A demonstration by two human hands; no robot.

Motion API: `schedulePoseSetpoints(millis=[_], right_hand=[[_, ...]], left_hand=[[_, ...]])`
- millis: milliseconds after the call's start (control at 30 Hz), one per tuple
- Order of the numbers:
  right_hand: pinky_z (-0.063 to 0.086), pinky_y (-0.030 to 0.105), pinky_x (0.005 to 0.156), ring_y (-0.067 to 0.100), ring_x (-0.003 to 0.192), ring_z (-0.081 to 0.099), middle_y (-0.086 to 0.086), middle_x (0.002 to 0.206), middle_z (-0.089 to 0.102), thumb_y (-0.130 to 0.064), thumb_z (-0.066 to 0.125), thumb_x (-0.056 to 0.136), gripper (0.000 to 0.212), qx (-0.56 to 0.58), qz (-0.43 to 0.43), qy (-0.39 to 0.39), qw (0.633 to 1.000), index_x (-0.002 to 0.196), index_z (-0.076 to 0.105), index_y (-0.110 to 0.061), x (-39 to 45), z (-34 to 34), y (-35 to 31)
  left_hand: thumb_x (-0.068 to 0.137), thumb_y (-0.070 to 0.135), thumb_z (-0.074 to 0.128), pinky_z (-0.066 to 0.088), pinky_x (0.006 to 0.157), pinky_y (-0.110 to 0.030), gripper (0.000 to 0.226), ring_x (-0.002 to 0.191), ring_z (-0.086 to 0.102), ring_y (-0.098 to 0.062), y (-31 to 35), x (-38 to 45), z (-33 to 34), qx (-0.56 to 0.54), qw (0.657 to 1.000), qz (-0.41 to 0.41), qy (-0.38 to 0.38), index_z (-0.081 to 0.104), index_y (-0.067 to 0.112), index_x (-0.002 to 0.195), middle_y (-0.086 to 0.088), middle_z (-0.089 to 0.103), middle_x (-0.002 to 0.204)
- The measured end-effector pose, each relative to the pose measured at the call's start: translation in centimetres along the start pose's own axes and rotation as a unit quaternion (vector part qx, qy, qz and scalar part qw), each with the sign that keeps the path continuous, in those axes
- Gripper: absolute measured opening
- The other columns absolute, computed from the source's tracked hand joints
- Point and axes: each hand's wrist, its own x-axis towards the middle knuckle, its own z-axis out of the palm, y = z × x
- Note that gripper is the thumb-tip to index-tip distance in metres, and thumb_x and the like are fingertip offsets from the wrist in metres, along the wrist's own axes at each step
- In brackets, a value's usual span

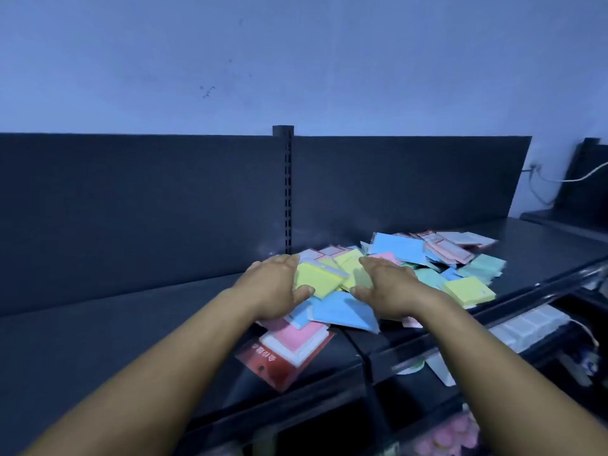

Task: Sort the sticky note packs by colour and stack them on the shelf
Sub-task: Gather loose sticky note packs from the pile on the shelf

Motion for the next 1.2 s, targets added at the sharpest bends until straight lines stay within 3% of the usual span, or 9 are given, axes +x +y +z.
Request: schedulePoseSetpoints(millis=[300, 400, 500, 567, 700, 833, 967, 1067, 1200], right_hand=[[0.03, 0.04, 0.104, 0.029, 0.134, 0.032, 0.009, 0.147, 0.034, -0.037, 0.043, 0.096, 0.046, -0.026, -0.024, -0.031, 0.999, 0.135, 0.035, -0.012, 4.9, 1.2, 1.6], [0.031, 0.041, 0.104, 0.033, 0.135, 0.029, 0.01, 0.151, 0.028, -0.04, 0.051, 0.092, 0.061, -0.026, -0.013, -0.04, 0.999, 0.142, 0.028, -0.014, 5.7, 1.6, 1.6], [0.034, 0.041, 0.099, 0.032, 0.131, 0.032, 0.009, 0.144, 0.038, -0.045, 0.06, 0.085, 0.074, -0.01, 0.018, -0.032, 0.999, 0.143, 0.025, -0.014, 6.1, 1.6, 1.6], [0.035, 0.041, 0.097, 0.032, 0.131, 0.031, 0.006, 0.141, 0.04, -0.046, 0.065, 0.081, 0.081, 0.007, 0.043, -0.032, 0.999, 0.144, 0.024, -0.015, 6.1, 1.4, 1.5], [0.033, 0.039, 0.103, 0.034, 0.138, 0.023, 0.005, 0.149, 0.031, -0.045, 0.07, 0.078, 0.101, 0.019, 0.072, -0.044, 0.996, 0.152, 0.008, -0.016, 6.4, 1.1, 1.0], [0.033, 0.036, 0.097, 0.033, 0.132, 0.026, 0.009, 0.143, 0.037, -0.05, 0.071, 0.074, 0.109, 0.012, 0.088, -0.044, 0.995, 0.153, 0.006, -0.012, 6.8, 1.1, 1.0], [0.034, 0.037, 0.098, 0.032, 0.129, 0.029, 0.008, 0.137, 0.039, -0.046, 0.076, 0.072, 0.101, 0.016, 0.098, -0.032, 0.995, 0.148, 0.016, -0.014, 6.8, 0.8, 1.2], [0.037, 0.042, 0.103, 0.035, 0.137, 0.022, 0.009, 0.143, 0.031, -0.042, 0.079, 0.071, 0.111, 0.05, 0.112, -0.039, 0.992, 0.151, 0.008, -0.015, 7.0, 0.7, 1.6], [0.042, 0.039, 0.099, 0.032, 0.134, 0.027, 0.012, 0.139, 0.035, -0.039, 0.079, 0.07, 0.12, 0.056, 0.111, -0.038, 0.992, 0.152, -0.004, -0.015, 7.2, 0.6, 1.5]], left_hand=[[0.093, 0.053, 0.045, 0.03, 0.112, -0.038, 0.074, 0.139, 0.032, -0.027, 0.6, 5.1, 2.2, -0.011, 0.994, -0.084, -0.074, 0.02, 0.013, 0.15, -0.009, 0.028, 0.155], [0.087, 0.056, 0.053, 0.04, 0.101, -0.04, 0.071, 0.125, 0.046, -0.03, 0.2, 6.0, 2.9, -0.042, 0.989, -0.102, -0.1, 0.032, 0.012, 0.14, -0.012, 0.044, 0.14], [0.075, 0.062, 0.062, 0.044, 0.096, -0.039, 0.088, 0.116, 0.052, -0.026, -0.3, 6.6, 3.1, -0.08, 0.986, -0.116, -0.092, 0.025, 0.022, 0.145, -0.005, 0.054, 0.132], [0.07, 0.063, 0.068, 0.039, 0.103, -0.041, 0.097, 0.126, 0.044, -0.027, -0.3, 6.8, 2.8, -0.088, 0.984, -0.131, -0.081, 0.02, 0.028, 0.148, -0.002, 0.051, 0.137], [0.066, 0.056, 0.077, 0.029, 0.11, -0.039, 0.111, 0.139, 0.026, -0.029, 0.1, 7.2, 2.5, -0.106, 0.982, -0.144, -0.067, 0.014, 0.024, 0.151, -0.005, 0.037, 0.147], [0.06, 0.052, 0.081, 0.045, 0.1, -0.038, 0.091, 0.111, 0.056, -0.02, -0.6, 7.8, 2.9, -0.174, 0.97, -0.136, -0.104, 0.038, 0.028, 0.136, 0.007, 0.062, 0.117], [0.057, 0.052, 0.084, 0.046, 0.099, -0.04, 0.096, 0.113, 0.052, -0.025, -0.5, 7.8, 3.0, -0.182, 0.968, -0.151, -0.086, 0.035, 0.028, 0.136, 0.0, 0.045, 0.125], [0.059, 0.051, 0.083, 0.044, 0.102, -0.042, 0.11, 0.121, 0.046, -0.032, -0.4, 7.9, 2.9, -0.172, 0.968, -0.166, -0.073, 0.022, 0.029, 0.147, -0.004, 0.033, 0.135], [0.074, 0.038, 0.077, 0.046, 0.097, -0.037, 0.092, 0.113, 0.052, -0.028, -0.6, 7.8, 2.3, -0.196, 0.965, -0.168, -0.048, 0.024, 0.025, 0.148, -0.005, 0.043, 0.13]])
